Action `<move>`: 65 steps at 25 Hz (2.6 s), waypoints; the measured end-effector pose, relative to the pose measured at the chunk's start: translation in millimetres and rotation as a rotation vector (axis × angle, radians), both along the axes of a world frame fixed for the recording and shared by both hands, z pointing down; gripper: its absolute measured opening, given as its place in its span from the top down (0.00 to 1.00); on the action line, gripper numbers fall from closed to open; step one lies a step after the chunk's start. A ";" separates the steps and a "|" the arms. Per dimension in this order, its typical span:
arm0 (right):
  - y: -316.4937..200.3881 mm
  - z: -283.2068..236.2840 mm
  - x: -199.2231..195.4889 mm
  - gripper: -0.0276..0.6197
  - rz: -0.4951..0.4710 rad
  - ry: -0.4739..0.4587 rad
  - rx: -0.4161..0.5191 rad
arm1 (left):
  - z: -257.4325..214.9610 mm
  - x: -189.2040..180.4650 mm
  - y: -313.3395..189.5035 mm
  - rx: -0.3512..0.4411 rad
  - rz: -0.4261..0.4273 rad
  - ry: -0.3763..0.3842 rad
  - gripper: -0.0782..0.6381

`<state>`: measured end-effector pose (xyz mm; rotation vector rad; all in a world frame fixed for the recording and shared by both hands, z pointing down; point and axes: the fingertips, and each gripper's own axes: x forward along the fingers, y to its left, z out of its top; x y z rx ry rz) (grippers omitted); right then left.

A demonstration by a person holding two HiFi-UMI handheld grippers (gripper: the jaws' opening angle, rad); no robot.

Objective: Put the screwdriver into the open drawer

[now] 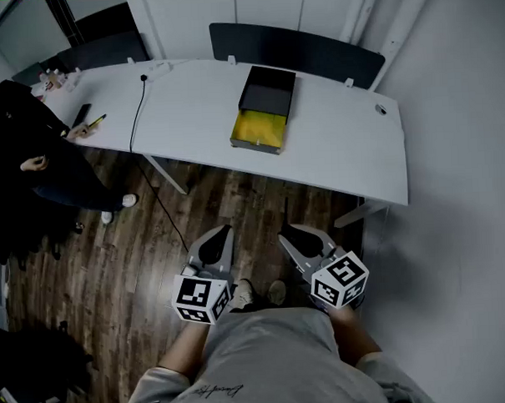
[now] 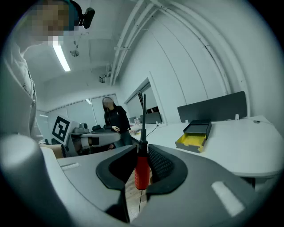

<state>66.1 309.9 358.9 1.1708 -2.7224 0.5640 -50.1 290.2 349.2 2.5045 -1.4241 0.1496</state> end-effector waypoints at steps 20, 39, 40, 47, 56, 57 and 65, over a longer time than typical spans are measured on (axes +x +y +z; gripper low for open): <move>0.8 -5.5 -39.5 0.81 0.020 -0.012 0.013 | -3.3 -30.4 -1.3 0.028 0.045 0.015 0.89; -47.1 -5.6 -48.7 0.81 0.020 -0.013 0.028 | -2.3 -37.3 -46.6 0.032 0.065 0.034 0.89; -54.2 -5.1 -47.6 0.81 0.019 -0.018 0.027 | -1.9 -36.2 -53.6 0.032 0.065 0.032 0.89; -120.6 6.0 -28.6 0.81 0.001 -0.009 0.010 | 10.9 -17.7 -121.0 0.011 0.053 0.033 0.89; -235.5 18.2 -5.8 0.81 -0.054 0.015 -0.029 | 15.9 7.5 -232.9 0.003 0.024 0.010 0.89; -246.1 17.2 -2.6 0.81 -0.058 0.015 -0.031 | 15.5 10.5 -243.1 0.000 0.021 0.011 0.89; -312.0 7.1 26.0 0.81 -0.081 0.015 -0.025 | 9.8 38.7 -306.2 -0.009 0.002 0.013 0.89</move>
